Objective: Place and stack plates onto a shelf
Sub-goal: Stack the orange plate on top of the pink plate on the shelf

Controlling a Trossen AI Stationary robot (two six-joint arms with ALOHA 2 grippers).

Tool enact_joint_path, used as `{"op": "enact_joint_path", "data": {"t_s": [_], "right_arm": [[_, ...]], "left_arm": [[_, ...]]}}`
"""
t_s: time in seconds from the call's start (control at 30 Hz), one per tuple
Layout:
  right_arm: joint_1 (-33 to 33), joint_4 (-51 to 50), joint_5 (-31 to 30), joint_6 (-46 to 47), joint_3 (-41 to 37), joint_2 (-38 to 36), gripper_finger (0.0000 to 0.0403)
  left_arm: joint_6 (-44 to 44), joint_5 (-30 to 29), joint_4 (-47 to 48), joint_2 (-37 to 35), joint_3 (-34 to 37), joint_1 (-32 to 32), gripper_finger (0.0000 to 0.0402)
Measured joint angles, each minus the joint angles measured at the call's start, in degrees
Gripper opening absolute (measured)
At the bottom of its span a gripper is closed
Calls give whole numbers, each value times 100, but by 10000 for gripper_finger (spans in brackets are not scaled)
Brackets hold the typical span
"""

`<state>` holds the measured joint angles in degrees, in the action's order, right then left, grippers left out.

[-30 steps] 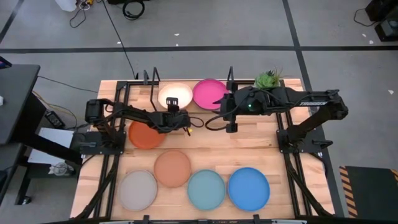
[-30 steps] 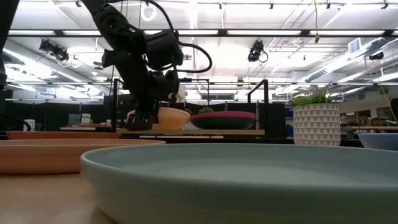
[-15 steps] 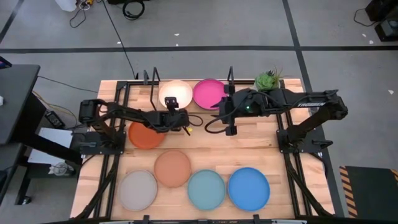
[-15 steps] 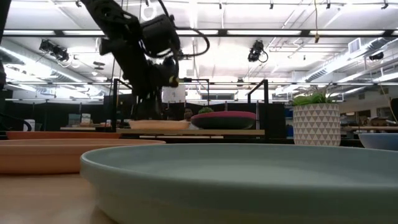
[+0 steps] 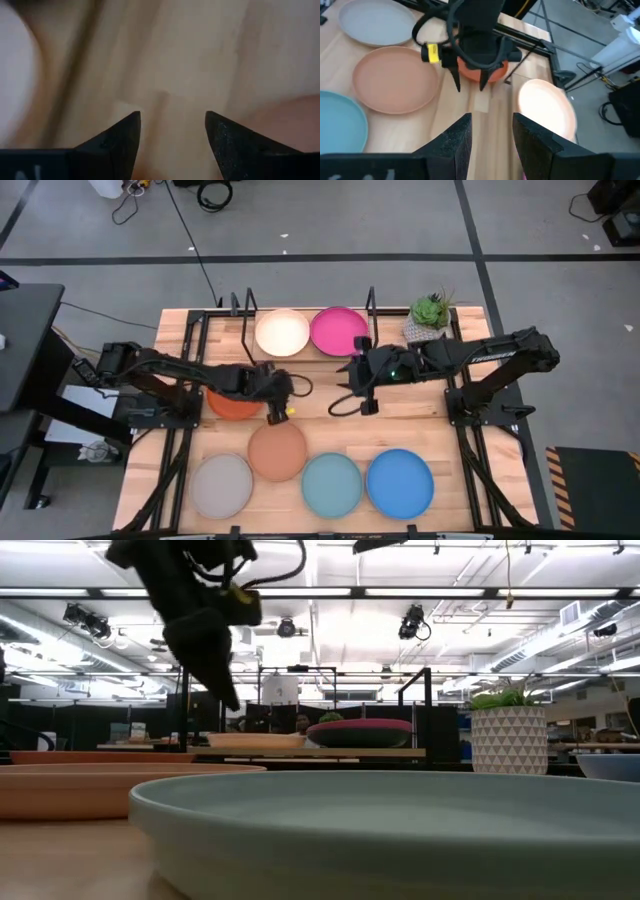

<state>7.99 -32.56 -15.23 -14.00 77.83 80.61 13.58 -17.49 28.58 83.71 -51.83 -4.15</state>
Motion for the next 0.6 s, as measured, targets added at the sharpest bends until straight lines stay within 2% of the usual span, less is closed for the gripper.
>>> {"op": "enact_joint_path", "data": {"t_s": [0.07,0.27,0.43,0.6], "right_arm": [[54,255,1,7,-274,-1,147],[104,1075,-6,-168,-957,3,147],[104,1176,-10,-277,-1010,-1,147],[104,1370,-10,-418,-1010,-1,147]], "left_arm": [[786,26,432,17,1,-186,231],[2255,-181,1464,73,6,-522,223],[3004,-245,1979,144,0,-712,201],[3395,-377,2240,472,0,-852,197]]}}
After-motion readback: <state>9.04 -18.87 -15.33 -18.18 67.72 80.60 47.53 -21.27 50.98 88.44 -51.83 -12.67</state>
